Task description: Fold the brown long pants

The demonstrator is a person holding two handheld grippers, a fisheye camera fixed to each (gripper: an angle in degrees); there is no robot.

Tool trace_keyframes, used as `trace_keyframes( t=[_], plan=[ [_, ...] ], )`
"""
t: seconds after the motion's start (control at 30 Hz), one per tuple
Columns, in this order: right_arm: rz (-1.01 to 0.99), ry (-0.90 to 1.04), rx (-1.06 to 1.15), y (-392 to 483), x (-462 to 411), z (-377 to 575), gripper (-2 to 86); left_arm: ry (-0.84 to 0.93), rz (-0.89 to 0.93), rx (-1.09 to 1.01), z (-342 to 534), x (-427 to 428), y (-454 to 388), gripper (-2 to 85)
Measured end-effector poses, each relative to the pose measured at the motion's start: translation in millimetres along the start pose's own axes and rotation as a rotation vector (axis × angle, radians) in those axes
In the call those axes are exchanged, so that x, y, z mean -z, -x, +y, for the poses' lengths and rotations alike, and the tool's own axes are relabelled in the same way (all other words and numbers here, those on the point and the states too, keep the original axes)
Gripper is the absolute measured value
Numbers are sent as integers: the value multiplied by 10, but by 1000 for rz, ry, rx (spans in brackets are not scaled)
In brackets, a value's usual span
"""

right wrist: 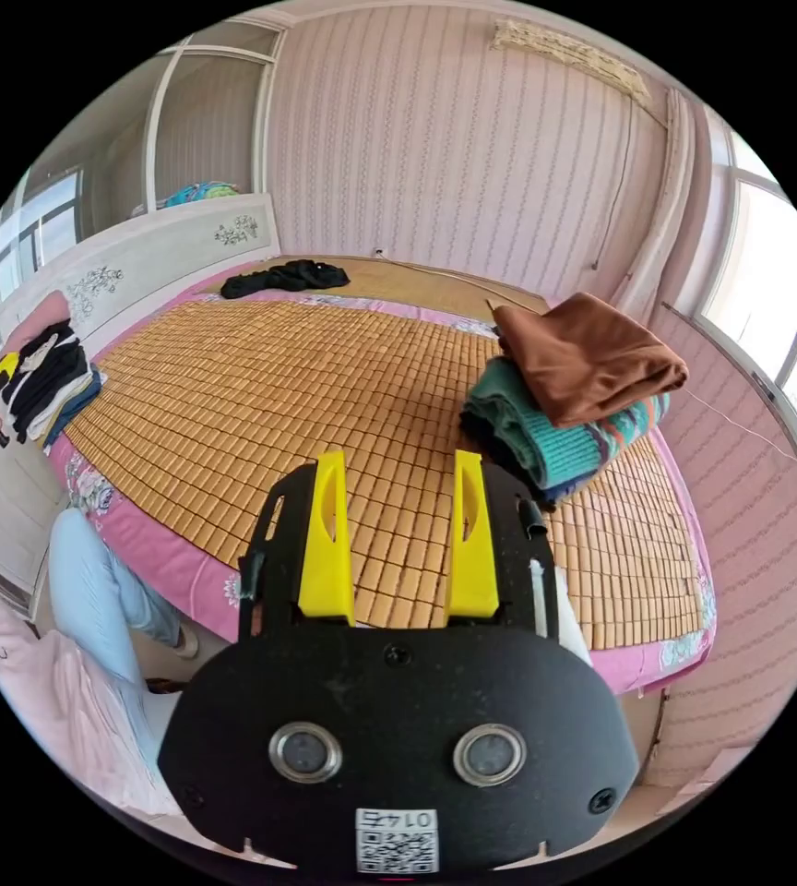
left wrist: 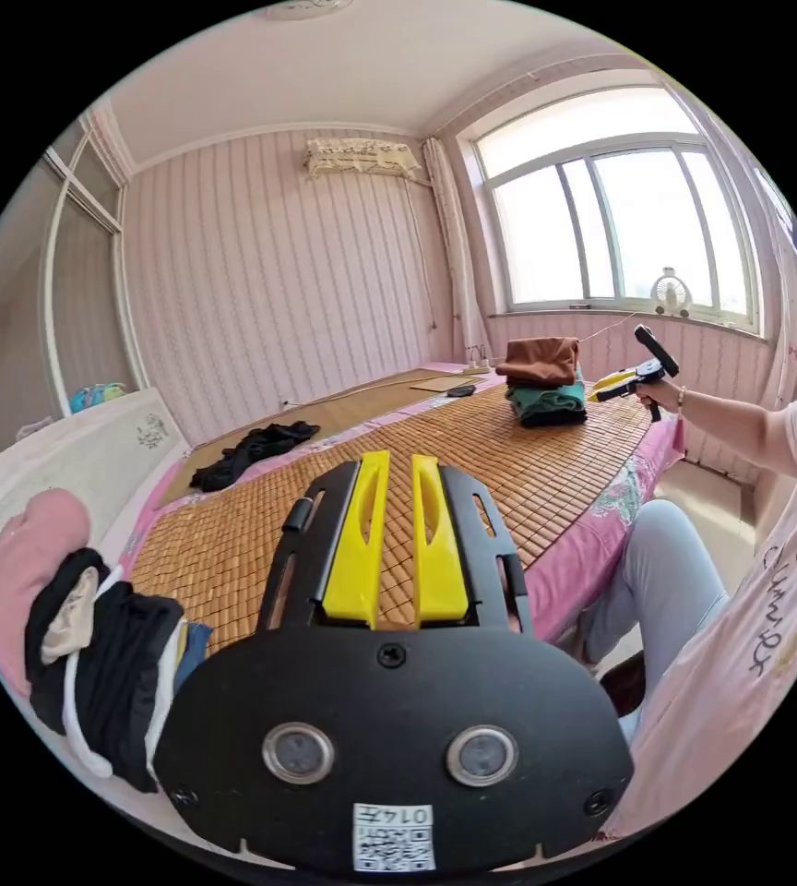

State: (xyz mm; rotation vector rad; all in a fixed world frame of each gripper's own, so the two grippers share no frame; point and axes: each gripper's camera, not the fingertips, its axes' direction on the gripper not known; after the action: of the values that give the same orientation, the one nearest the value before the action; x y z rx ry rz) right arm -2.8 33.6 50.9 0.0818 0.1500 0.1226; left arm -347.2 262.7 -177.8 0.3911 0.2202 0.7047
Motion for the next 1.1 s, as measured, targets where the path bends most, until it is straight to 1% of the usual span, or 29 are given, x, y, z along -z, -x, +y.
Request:
trace_keyframes(
  t=[0.03,0.1,0.13,0.2,0.3,0.43,0.5,0.57,0.6,0.67,0.7,0.77,0.83,0.9,0.97,1.0,1.07,1.1],
  plan=[
    [23,-3,-21,-203,40,75,161,3,26,-7,-46,-158,-88,58],
    [51,-11,-48,-478,73,153,160,34,139,-34,-218,-767,-446,66],
    [61,-17,-70,-647,75,182,159,41,166,-41,-255,-900,-531,69],
    [46,-36,-102,-877,50,198,157,59,248,-73,-387,-1363,-873,82],
    [6,-63,-153,-1174,-62,158,150,48,306,-95,-464,-1692,-1203,91],
    [-14,-132,-229,-1445,-178,59,140,28,321,-146,-422,-1825,-1448,92],
    [39,-147,-280,-1608,-200,-19,137,36,317,-183,-394,-1891,-1536,92],
    [141,-132,-352,-1874,-297,-120,119,52,325,-172,-395,-1943,-1550,93],
    [129,-111,-361,-1935,-343,-146,107,54,326,-160,-393,-1955,-1550,93],
    [37,-25,-391,-2087,-440,-244,47,39,318,-143,-364,-1929,-1545,94],
    [15,-32,-392,-2086,-411,-258,41,32,313,-140,-324,-1897,-1540,94],
    [-20,-151,-324,-1901,-144,-307,25,33,302,-137,-235,-1849,-1523,96],
    [-61,-196,-251,-1664,83,-370,19,40,280,-122,-115,-1812,-1487,98],
    [-161,-274,-167,-1351,353,-401,15,63,239,-87,53,-1791,-1425,105],
    [-303,-343,17,-744,697,-419,12,78,213,-52,190,-1772,-1387,112],
    [-342,-357,61,-574,773,-411,12,85,184,-33,300,-1763,-1377,120],
    [-510,-395,219,105,995,-342,11,107,142,16,498,-1771,-1360,135],
    [-568,-413,238,253,1031,-311,11,128,114,45,645,-1790,-1352,146]
  ],
)
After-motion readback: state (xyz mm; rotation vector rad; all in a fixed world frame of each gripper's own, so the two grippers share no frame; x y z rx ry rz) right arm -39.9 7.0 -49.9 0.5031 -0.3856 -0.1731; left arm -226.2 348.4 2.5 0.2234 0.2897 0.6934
